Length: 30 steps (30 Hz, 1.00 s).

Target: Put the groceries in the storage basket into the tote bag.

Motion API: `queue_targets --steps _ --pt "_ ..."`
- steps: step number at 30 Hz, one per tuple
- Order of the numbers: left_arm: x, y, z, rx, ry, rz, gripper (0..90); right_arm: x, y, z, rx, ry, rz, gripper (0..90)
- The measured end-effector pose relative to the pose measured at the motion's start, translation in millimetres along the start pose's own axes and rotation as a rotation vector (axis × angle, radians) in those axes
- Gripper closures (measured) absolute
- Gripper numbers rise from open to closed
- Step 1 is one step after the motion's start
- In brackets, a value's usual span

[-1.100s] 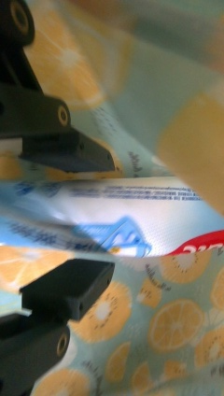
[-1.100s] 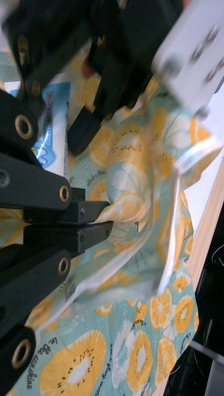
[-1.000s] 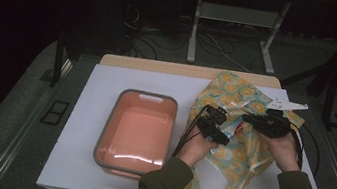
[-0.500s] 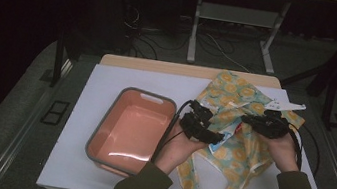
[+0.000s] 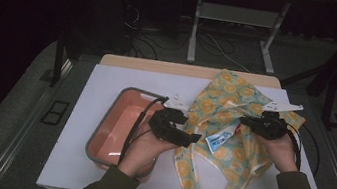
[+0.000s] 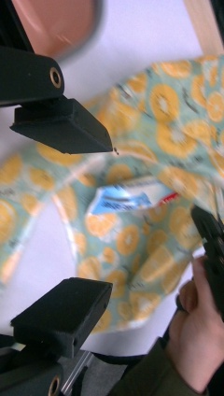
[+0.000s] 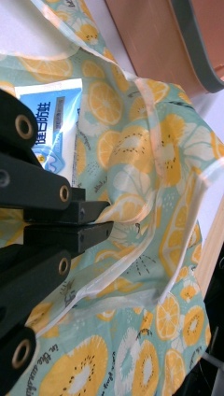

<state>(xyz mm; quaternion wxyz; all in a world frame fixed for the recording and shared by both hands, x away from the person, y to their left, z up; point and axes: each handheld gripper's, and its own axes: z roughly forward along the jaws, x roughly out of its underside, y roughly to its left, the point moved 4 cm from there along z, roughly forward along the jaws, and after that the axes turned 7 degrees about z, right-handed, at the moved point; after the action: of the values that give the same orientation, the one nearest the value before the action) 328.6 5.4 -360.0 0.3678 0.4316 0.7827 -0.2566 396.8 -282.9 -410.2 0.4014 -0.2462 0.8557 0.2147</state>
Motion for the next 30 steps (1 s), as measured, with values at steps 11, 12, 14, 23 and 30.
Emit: queue_targets --steps 11,12,14,23,30 --pt "21.3 15.6 10.0 -0.005 -0.008 0.036 25.4 10.1 8.4 0.0 -0.036 0.040 -0.018 75.0" --pt "21.8 15.6 11.3 -0.003 -0.003 0.036 25.4 10.7 10.4 -3.4 -0.037 0.036 -0.019 69.6" --pt "22.3 15.3 13.0 -0.001 -0.001 0.034 25.4 10.7 16.6 -13.8 -0.043 0.025 -0.033 62.3" --pt "23.6 14.8 16.2 0.000 0.004 0.032 25.4 38.6 67.0 -28.8 -0.181 0.093 -0.101 54.9" --pt "24.4 14.8 17.2 0.000 0.010 0.033 25.2 74.9 83.6 0.0 -0.181 0.258 -0.178 54.7"
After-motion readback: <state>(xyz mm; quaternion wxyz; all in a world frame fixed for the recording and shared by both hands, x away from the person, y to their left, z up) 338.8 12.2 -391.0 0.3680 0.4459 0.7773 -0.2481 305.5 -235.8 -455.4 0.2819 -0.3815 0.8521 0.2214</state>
